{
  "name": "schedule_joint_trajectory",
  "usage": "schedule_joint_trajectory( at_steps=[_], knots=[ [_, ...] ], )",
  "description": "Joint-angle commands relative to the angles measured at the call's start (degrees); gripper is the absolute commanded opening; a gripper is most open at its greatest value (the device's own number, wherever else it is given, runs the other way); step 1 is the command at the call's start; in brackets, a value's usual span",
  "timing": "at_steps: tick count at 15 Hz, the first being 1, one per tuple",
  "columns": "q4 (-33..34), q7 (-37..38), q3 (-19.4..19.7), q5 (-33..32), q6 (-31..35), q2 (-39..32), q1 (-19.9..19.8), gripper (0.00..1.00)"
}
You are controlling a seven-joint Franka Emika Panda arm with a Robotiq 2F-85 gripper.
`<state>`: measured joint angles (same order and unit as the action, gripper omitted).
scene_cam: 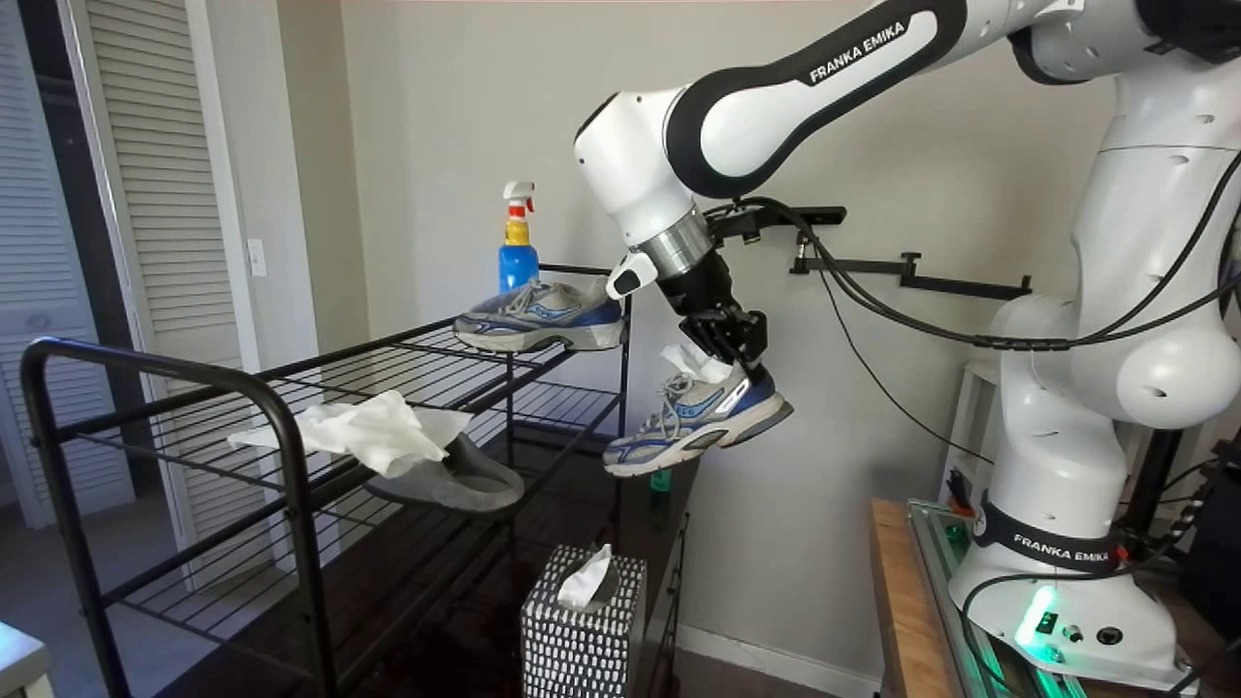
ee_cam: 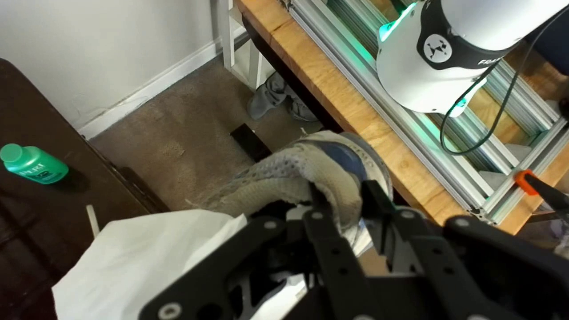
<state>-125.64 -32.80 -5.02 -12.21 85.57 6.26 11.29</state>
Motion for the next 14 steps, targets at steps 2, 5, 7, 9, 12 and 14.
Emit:
schedule_joint_trajectory(
  at_steps=[2, 5, 7, 9, 12, 14],
  knots=[
    [-2.82, 7.19, -0.19, 3.86, 5.75, 0.75, -1.82, 0.06],
    [-4.04, 11.78, -0.31, 5.41, 9.82, 0.95, -2.39, 0.06],
    [-4.48, 16.16, -0.32, 5.95, 12.27, 1.10, -2.78, 0.06],
    [-4.48, 19.89, -0.22, 6.01, 13.82, 0.83, -3.22, 0.06],
    [-4.78, 23.83, -0.11, 5.64, 15.30, 1.22, -3.91, 0.06],
    [-4.59, 24.23, -0.33, 4.61, 15.59, 1.14, -3.97, 0.06]
  ],
)
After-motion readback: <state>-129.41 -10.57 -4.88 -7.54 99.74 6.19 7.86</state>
